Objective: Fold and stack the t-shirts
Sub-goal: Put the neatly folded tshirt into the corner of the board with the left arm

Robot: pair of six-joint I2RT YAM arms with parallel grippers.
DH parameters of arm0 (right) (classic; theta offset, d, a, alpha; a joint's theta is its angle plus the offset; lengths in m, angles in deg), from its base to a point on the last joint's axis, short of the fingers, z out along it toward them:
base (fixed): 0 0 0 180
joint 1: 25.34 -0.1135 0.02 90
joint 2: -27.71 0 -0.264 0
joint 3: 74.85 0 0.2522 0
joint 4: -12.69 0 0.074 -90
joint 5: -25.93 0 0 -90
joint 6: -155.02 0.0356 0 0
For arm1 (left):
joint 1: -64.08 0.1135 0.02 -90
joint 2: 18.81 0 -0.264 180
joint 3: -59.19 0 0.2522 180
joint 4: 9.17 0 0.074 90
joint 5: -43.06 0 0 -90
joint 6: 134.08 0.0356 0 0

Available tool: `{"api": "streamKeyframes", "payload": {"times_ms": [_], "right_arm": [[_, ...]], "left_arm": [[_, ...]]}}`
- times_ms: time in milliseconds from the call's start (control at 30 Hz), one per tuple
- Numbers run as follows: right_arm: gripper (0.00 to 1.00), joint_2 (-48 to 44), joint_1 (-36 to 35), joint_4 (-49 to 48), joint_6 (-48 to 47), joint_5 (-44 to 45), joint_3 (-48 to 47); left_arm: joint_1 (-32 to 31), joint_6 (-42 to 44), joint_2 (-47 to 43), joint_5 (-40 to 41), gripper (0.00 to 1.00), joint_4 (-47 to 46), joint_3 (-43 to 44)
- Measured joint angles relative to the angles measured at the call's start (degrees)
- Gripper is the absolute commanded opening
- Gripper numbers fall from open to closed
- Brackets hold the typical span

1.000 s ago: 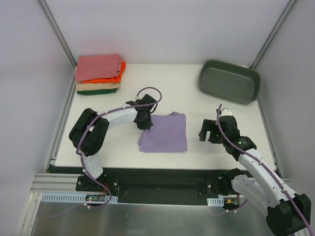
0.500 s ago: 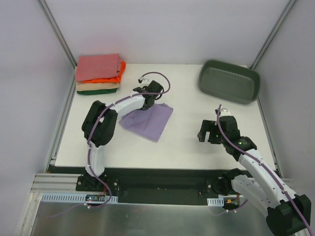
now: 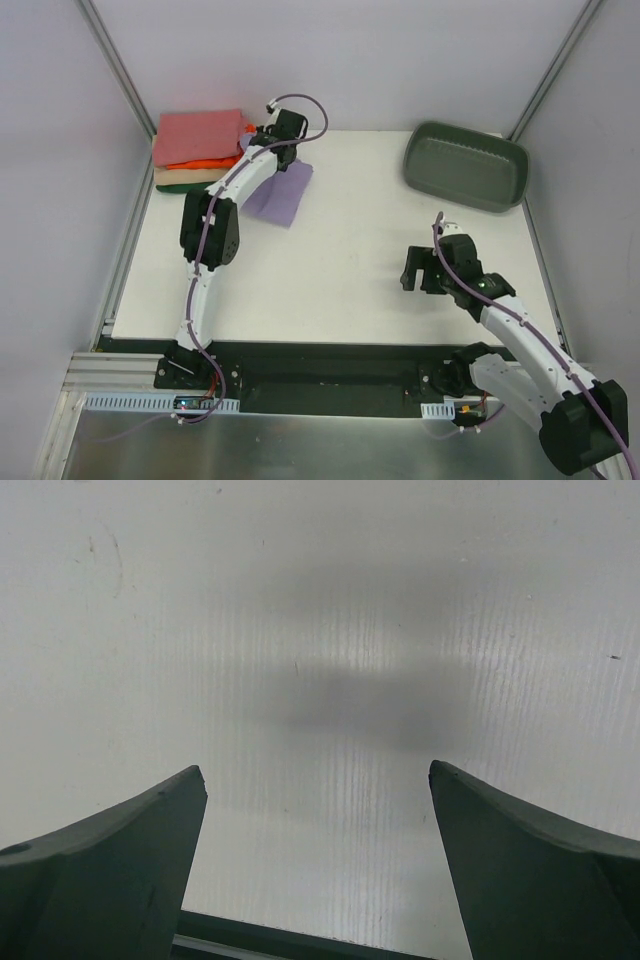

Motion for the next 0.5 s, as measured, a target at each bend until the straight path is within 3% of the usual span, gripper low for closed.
{"api": "streamKeyframes", "payload": {"times_ms": [500], "right_arm": [[0.96,7.9,0.0,1.4,-1.1,3.1,-1.8]], "left_arm": [[2.2,20.8,0.2,1.0,0.0,-11.0,11.0]]}}
